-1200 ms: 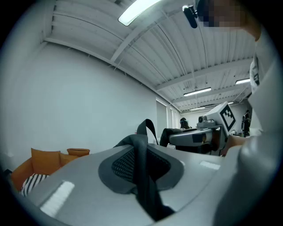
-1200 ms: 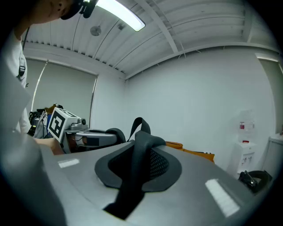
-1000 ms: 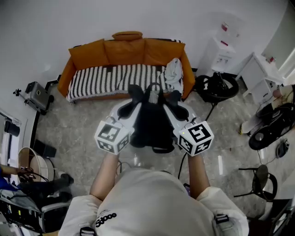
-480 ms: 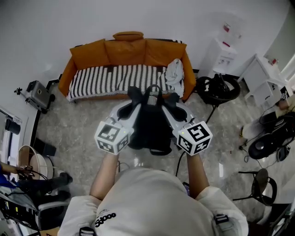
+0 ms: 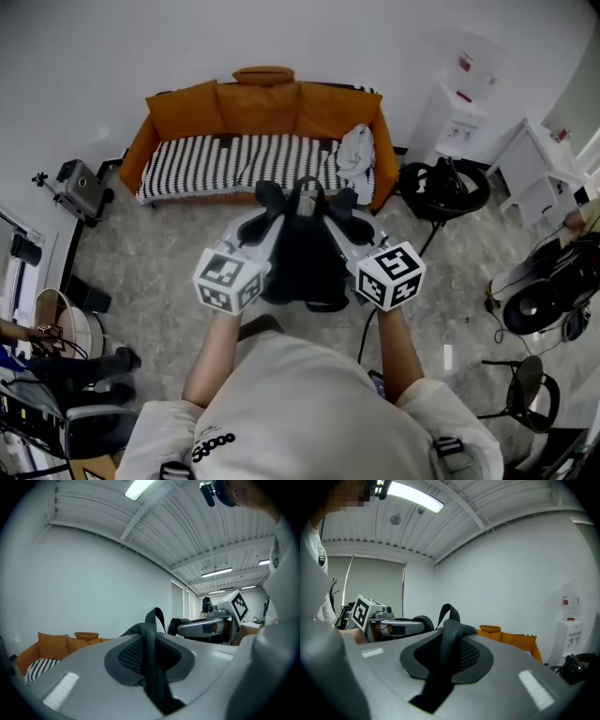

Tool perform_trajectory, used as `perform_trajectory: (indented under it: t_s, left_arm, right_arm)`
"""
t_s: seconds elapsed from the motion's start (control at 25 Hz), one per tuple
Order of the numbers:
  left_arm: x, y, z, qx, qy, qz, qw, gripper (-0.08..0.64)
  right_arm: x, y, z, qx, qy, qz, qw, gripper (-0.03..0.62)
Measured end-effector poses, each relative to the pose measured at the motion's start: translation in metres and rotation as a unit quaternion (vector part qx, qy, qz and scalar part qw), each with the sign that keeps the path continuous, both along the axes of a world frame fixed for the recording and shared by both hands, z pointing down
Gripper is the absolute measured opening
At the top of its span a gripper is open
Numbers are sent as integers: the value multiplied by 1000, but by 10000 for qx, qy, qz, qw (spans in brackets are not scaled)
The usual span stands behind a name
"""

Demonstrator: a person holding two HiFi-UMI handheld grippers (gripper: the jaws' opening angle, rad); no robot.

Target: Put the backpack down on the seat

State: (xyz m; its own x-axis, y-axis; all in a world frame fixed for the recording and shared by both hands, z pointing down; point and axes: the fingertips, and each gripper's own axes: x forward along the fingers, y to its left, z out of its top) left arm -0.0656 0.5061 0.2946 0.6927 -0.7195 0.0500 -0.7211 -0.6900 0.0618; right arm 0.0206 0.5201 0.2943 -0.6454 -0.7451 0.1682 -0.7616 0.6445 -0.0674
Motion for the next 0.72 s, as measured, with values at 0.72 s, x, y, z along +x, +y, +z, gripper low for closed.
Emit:
perform_trajectory:
  t_s: [0.72]
  left_arm:
    - [14, -108, 10, 101, 22, 8, 9999, 44]
  right_arm:
    - [13, -108, 10, 16, 18, 44, 10000, 71]
